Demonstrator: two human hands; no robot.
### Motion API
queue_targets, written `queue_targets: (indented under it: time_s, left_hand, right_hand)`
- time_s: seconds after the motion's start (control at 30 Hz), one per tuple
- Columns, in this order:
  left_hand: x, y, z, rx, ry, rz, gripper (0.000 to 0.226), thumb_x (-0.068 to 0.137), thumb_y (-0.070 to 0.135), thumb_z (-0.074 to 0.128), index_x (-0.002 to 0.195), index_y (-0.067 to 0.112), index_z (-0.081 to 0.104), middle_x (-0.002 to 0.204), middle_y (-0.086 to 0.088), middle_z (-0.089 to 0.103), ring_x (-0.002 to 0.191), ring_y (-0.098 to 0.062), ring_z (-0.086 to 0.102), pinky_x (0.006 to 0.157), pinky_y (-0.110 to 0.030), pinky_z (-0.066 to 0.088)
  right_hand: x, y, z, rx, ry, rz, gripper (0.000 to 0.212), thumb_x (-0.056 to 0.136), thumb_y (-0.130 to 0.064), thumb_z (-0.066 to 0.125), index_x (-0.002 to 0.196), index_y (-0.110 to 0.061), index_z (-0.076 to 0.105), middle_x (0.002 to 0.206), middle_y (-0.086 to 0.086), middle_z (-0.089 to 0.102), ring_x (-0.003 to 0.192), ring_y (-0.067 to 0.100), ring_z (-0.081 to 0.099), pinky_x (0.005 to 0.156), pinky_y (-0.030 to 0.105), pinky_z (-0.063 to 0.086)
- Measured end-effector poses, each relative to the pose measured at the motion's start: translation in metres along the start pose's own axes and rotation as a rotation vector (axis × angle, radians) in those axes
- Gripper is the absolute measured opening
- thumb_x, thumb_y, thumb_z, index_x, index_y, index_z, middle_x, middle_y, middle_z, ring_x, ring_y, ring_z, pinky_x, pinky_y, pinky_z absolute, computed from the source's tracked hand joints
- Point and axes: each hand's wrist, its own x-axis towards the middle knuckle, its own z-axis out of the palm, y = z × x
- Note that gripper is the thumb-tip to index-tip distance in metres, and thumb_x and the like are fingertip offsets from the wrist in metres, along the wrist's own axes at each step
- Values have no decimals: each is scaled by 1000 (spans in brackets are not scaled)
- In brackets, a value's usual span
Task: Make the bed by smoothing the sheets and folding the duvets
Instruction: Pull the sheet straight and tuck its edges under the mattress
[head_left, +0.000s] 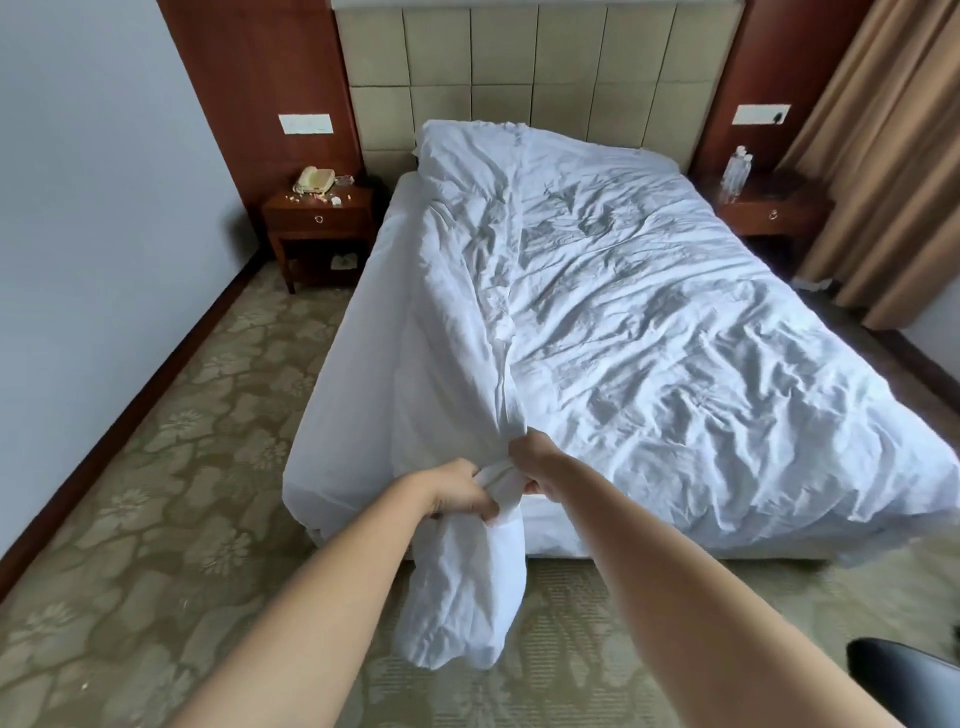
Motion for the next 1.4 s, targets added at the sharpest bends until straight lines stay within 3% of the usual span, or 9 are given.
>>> queue_targets:
  time_s: [0.13, 0.3, 0.4, 0.5, 0.63, 0.77, 0.97, 1.1, 1.4]
  left_hand:
    - [-22, 56, -4, -68, 80, 86, 63, 47, 16, 69, 108, 0, 61, 95, -18, 67, 83, -30, 67, 80, -44, 56]
    - [-63, 145, 26, -194, 143, 188, 39, 52, 10, 64, 92, 9, 62, 87, -14, 66, 76, -27, 65, 79, -41, 55]
    - [-60, 183, 70, -165, 85, 205, 28, 62, 1, 70, 87, 12, 62, 80, -7, 68, 71, -21, 66, 68, -33, 57]
    - [-25, 193, 135, -34, -101, 121, 26, 81, 1, 70, 103, 12, 63, 95, -7, 69, 83, -19, 68, 65, -28, 58]
    - [29, 178, 211, 328, -252, -73, 77, 82, 18, 74, 147, 24, 33, 133, -4, 52, 123, -20, 51, 94, -39, 49]
    - [51, 178, 233, 452, -104, -96, 75, 88, 17, 67, 150, 23, 27, 148, -6, 36, 130, -31, 45, 84, -35, 47]
    - [66, 213, 231, 476, 98, -20, 66, 95, 10, 50, 152, 24, 21, 155, -5, 26, 124, -22, 48, 92, -28, 42]
    - [79, 228, 225, 522, 185, 16, 66, 93, 12, 47, 152, 28, 20, 158, -2, 19, 141, -22, 30, 109, -30, 34]
    - [149, 257, 163, 674, 220, 48, 62, 93, 11, 41, 151, 24, 22, 158, -2, 19, 143, -21, 24, 111, -30, 29]
  right_hand:
    - [-21, -38, -49, -115, 45, -176, 35, 96, -3, 33, 125, 2, 51, 94, 14, 53, 67, 19, 52, 51, 24, 41]
    - [-50, -70, -128, -182, 154, -400, 37, 86, -3, 38, 116, 4, 59, 99, 17, 61, 84, 26, 57, 49, 24, 36]
    - [-65, -43, -179, -172, 189, -468, 36, 84, -2, 40, 109, -2, 65, 101, 17, 65, 92, 31, 63, 61, 27, 43]
    - [-55, 30, -234, -192, 213, -390, 34, 83, -4, 42, 107, -6, 66, 105, 17, 67, 98, 32, 63, 70, 28, 44]
    - [-37, 136, -292, -550, 71, 8, 18, 91, -9, 42, 81, -6, 56, 83, 12, 58, 89, 25, 58, 55, 24, 42]
    - [-37, 172, -317, -732, -1, 69, 40, 98, -16, 44, 134, 1, 48, 137, 18, 50, 128, 31, 46, 100, 30, 38]
    - [-26, 160, -339, -679, 13, -63, 61, 99, -26, 45, 152, -11, 19, 149, 13, 37, 130, 29, 42, 96, 30, 38]
    - [-15, 146, -351, -667, 41, -125, 66, 95, -29, 51, 153, -17, 20, 148, 9, 39, 130, 27, 42, 98, 30, 38]
    - [51, 100, -376, -719, 78, -131, 67, 94, -30, 53, 152, -16, 22, 151, 12, 34, 136, 27, 37, 107, 32, 34]
